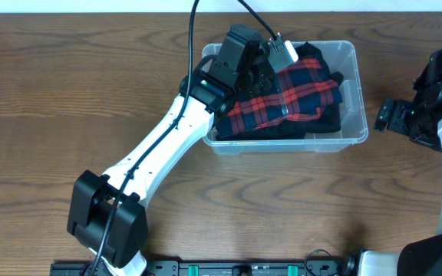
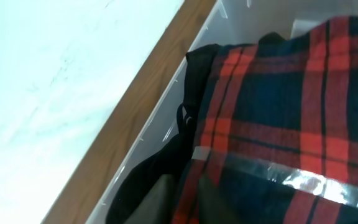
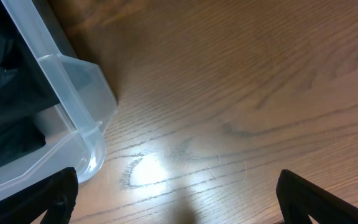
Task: Pack container
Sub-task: 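Release the shirt and press it flat with the left gripper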
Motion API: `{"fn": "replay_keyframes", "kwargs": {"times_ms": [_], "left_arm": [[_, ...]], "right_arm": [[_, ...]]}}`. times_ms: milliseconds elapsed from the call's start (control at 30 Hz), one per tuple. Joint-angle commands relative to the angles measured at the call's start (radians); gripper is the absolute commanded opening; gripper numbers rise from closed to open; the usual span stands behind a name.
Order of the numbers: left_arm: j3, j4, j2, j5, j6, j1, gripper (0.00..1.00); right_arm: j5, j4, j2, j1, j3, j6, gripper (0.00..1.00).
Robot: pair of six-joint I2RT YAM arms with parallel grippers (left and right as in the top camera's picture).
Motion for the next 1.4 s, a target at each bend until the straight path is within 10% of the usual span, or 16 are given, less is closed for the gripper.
{"fn": "replay_keyframes", "kwargs": {"times_ms": [0,600,1367], "left_arm": [[0.011,0.016,0.005,-0.002,-0.045,0.002,0.1],[0.008,-0.156,0.31,-0.002,-0.084,0.002,0.1],[0.008,0.056,0.104,0.06,-0.085,-0.126,0.11]], "right_arm": [[0.013,0.0,-0.01,0.003,0.009,0.011,0.99],[0.013,0.0,-0.01,0.003,0.009,0.011,0.99],[0.013,0.0,-0.01,0.003,0.009,0.011,0.99]]}}
